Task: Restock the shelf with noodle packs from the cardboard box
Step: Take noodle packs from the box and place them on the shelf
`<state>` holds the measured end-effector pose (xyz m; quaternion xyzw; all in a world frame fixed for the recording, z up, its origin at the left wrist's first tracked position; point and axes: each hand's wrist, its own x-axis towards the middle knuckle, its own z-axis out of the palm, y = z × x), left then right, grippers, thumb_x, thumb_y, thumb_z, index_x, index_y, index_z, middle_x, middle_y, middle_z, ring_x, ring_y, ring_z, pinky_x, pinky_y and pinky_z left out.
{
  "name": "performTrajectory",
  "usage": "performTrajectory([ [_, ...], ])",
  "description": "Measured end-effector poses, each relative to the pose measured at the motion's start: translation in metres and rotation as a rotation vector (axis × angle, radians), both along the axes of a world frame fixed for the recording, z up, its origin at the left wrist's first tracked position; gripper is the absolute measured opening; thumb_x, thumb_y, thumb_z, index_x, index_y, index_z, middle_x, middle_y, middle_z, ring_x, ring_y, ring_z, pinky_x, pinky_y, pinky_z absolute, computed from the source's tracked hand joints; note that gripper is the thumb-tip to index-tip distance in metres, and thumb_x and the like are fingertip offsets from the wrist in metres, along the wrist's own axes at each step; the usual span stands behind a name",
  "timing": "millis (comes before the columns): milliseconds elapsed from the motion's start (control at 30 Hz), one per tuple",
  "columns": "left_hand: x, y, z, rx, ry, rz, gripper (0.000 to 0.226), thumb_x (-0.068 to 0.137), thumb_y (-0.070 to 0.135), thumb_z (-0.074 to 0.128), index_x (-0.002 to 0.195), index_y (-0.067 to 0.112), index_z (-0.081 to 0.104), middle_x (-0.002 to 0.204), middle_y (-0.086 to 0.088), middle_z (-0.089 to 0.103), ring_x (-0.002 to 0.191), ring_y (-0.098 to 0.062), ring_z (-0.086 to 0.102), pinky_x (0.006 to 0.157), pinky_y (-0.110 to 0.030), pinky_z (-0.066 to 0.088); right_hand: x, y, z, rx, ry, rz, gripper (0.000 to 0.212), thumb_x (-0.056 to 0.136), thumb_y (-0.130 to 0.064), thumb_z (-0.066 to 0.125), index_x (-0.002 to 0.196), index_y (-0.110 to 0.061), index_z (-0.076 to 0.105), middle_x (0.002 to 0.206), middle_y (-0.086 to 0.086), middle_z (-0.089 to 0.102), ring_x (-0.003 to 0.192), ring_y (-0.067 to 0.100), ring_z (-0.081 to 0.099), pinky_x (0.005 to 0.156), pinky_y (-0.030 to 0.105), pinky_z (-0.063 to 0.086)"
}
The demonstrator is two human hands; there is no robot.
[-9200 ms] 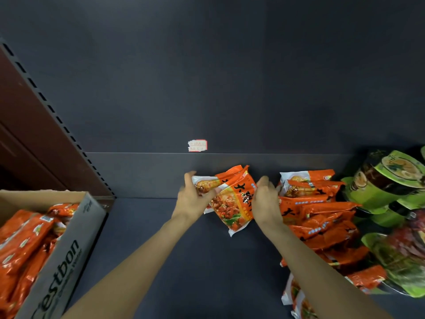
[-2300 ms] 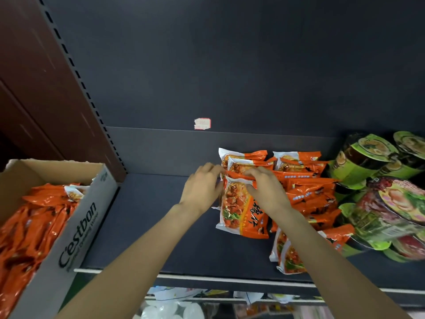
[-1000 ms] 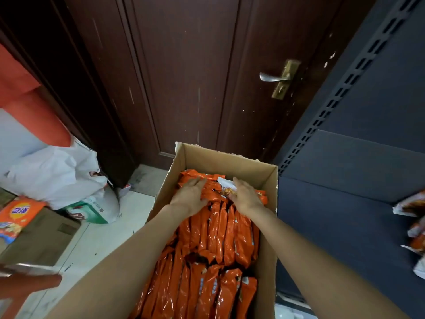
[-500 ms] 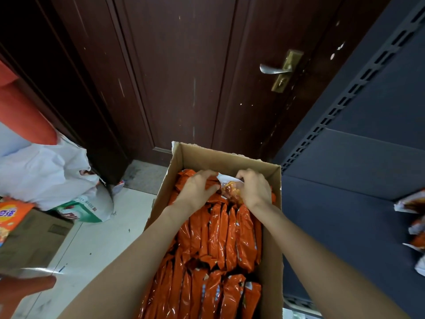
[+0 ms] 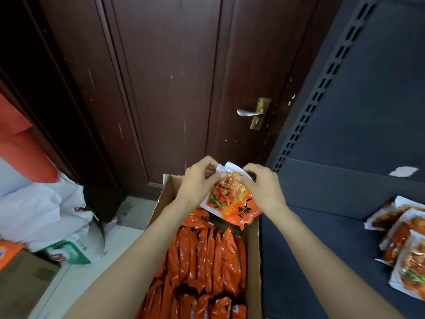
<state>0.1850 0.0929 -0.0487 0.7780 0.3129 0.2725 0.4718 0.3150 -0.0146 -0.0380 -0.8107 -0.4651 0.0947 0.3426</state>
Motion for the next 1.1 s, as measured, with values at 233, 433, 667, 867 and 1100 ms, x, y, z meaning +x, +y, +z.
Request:
performTrajectory([
  [233,0.031,-0.057,0.064,0.311,-0.110,-0.010,0.009,0.089,0.018,0.061,0.082,0.016,0.057,0.078,0.007,0.062,0.077,-0.004,0.057,0.068,-0.014,0.044,0.022,-0.060,0.045,0.172,0.082,0.024,0.015,0.088,-0.029,0.063,0.097,-0.018,0.067,0.087,-0.001,0.061,0.083,0.007,0.056,0.072,0.019,0.041],
  [433,0.086,-0.144,0.079,0.434,-0.112,-0.067,0.010,0.091,0.022,0.058,0.083,0.020,0.052,0.078,0.009,0.059,0.076,-0.008,0.057,0.070,-0.030,0.047,0.071,-0.158,0.062,0.183,0.180,0.028,0.014,0.088,-0.031,0.062,0.099,-0.025,0.067,0.093,-0.003,0.069,0.087,0.011,0.064,0.079,0.033,0.051],
  [667,0.167,-0.269,0.063,0.284,-0.134,-0.100,0.011,0.091,0.022,0.060,0.082,0.020,0.054,0.076,0.014,0.060,0.077,0.000,0.057,0.066,-0.010,0.040,0.144,-0.298,0.050,-0.071,0.196,0.011,0.060,0.066,-0.033,0.082,0.118,-0.030,0.052,0.107,-0.012,0.065,0.101,0.009,0.061,0.086,0.032,0.051],
  [867,0.218,-0.358,0.031,0.173,-0.097,-0.164,0.015,0.090,0.017,0.062,0.080,0.019,0.051,0.074,0.011,0.058,0.072,-0.001,0.057,0.065,-0.006,0.042,0.200,-0.388,0.032,-0.239,0.026,-0.103,0.077,0.071,-0.028,0.080,0.137,-0.017,0.042,0.135,-0.001,0.052,0.125,0.019,0.047,0.098,0.032,0.041],
  [1100,0.239,-0.393,-0.007,0.125,0.215,-0.397,0.037,0.082,0.013,0.069,0.112,0.022,0.051,0.106,0.001,0.059,0.096,-0.014,0.058,0.080,-0.029,0.051,0.232,-0.421,0.006,-0.530,-0.218,-0.063,0.066,0.077,-0.031,0.074,0.134,-0.025,0.042,0.123,0.003,0.059,0.112,0.025,0.055,0.079,0.035,0.048],
])
